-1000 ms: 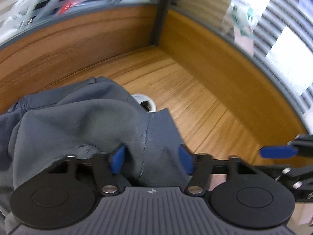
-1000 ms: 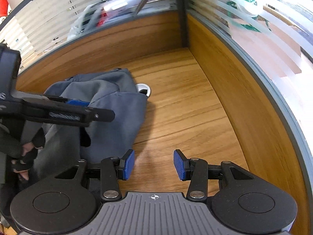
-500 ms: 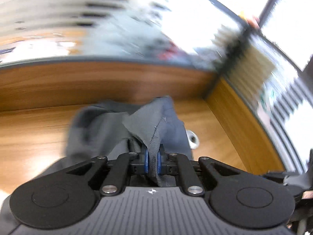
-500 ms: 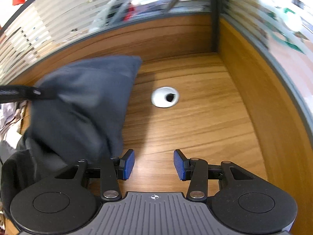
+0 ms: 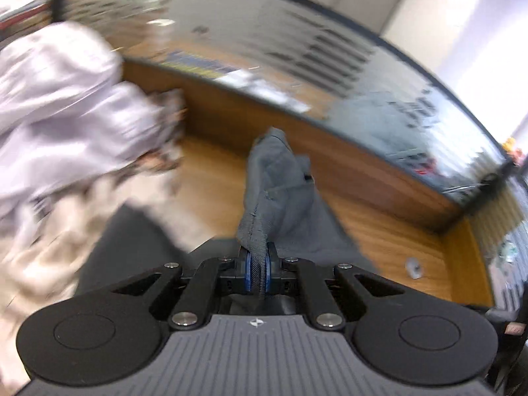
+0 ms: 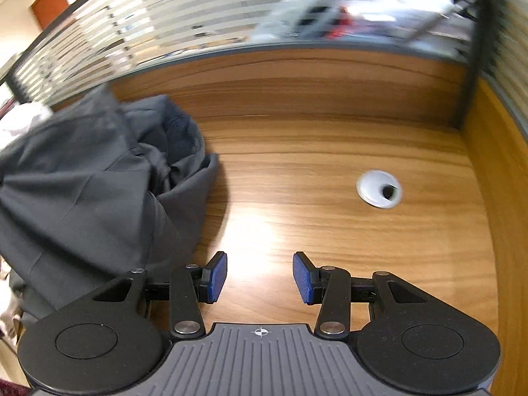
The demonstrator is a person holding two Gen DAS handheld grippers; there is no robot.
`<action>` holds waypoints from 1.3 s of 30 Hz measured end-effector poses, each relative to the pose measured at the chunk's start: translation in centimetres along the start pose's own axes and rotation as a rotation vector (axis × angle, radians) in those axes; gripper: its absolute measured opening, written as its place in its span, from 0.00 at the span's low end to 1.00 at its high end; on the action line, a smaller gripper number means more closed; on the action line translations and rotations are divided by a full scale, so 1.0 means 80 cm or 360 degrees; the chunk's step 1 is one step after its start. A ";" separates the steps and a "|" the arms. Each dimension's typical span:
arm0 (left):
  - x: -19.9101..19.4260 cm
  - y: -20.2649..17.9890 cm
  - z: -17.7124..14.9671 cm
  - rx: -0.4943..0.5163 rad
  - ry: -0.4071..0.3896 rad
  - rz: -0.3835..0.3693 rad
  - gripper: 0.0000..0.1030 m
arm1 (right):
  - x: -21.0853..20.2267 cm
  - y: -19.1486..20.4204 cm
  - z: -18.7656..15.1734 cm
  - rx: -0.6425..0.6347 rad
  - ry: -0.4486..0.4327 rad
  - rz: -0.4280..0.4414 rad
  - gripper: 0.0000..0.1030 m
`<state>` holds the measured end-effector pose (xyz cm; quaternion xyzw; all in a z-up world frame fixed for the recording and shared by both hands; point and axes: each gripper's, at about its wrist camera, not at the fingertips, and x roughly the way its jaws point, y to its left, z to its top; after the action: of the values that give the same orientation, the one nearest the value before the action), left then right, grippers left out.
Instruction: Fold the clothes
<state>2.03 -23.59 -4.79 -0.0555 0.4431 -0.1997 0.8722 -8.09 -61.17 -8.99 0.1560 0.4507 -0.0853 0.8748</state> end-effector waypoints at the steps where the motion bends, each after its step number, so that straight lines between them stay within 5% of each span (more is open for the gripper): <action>1: -0.011 0.016 -0.008 -0.0039 0.0003 0.0035 0.08 | 0.001 0.008 0.002 -0.0029 0.0006 0.0016 0.45; 8: -0.037 0.083 -0.085 -0.0288 0.0055 0.0155 0.15 | 0.008 0.067 0.010 -0.0225 0.0043 0.0159 0.46; 15: -0.069 0.097 -0.107 -0.0348 -0.0028 0.0248 0.51 | 0.010 0.138 0.010 -0.0427 0.0058 0.0400 0.67; 19: -0.078 0.114 -0.110 -0.0378 -0.0050 0.0314 0.53 | 0.027 0.178 -0.008 -0.0516 0.0124 0.0562 0.88; 24: -0.089 0.134 -0.113 -0.0417 -0.0077 0.0398 0.53 | 0.074 0.231 -0.068 -0.0825 0.0279 0.0575 0.88; 32: -0.111 0.164 -0.133 -0.0496 -0.0094 0.0549 0.53 | 0.131 0.266 -0.056 -0.0649 0.0193 0.0414 0.91; 35: -0.118 0.172 -0.141 -0.0550 -0.0085 0.0568 0.53 | 0.155 0.269 -0.047 -0.0577 0.0181 0.0352 0.78; 37: -0.123 0.174 -0.147 -0.0567 -0.0090 0.0585 0.53 | 0.169 0.268 -0.046 -0.0602 0.0180 0.0309 0.45; 39: -0.127 0.176 -0.151 -0.0577 -0.0096 0.0605 0.53 | 0.170 0.256 -0.044 -0.0632 0.0178 0.0350 0.34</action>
<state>-8.70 -5.73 -8.31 -0.1325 0.4478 0.0522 0.8827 3.03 -40.87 -17.94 0.0336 0.4866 0.1097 0.8661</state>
